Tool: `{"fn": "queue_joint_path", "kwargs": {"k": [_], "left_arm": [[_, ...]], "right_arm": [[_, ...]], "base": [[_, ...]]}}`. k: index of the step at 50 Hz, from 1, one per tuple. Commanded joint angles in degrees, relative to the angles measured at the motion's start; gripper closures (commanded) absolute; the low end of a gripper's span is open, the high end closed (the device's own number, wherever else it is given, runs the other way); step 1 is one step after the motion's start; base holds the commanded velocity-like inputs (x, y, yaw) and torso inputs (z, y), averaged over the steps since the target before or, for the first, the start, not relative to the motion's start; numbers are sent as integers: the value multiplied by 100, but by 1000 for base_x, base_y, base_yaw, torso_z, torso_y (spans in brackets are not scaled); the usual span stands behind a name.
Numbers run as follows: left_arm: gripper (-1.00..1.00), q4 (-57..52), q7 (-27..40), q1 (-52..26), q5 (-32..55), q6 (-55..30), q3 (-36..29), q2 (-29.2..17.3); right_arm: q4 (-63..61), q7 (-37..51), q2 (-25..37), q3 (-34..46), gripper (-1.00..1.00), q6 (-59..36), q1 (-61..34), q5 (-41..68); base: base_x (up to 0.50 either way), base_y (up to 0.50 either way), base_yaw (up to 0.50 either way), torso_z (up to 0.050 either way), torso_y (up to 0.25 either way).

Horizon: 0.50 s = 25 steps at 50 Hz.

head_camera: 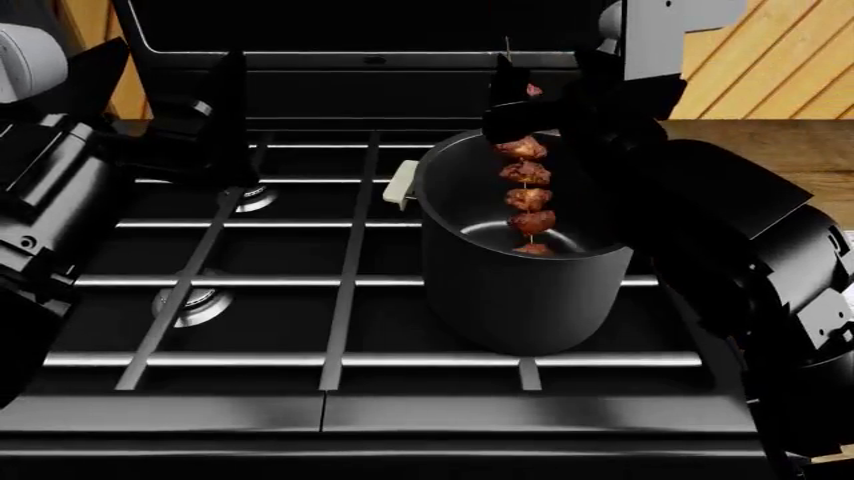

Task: Frozen meat rests on a plate on the counter. Retrieve the meat and place it in a pot on a burner. Then turn the burner on.

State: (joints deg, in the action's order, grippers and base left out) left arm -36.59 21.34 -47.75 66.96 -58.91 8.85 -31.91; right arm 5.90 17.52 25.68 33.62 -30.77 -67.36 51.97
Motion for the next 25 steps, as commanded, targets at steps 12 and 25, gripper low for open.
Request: {"fn": "queue_joint_path", "kwargs": {"k": [12, 25], "left_arm": [[-100, 38, -45, 51, -76, 91, -84, -20], [-100, -143, -153, 156, -178, 248, -146, -13]], "right_arm": [[-520, 150, 172, -41, -100, -185, -66, 122], [-1635, 692, 685, -62, -100, -1077, -277, 627]], "base": [[0, 0, 0, 0, 0], [0, 0, 0, 0, 0]]}}
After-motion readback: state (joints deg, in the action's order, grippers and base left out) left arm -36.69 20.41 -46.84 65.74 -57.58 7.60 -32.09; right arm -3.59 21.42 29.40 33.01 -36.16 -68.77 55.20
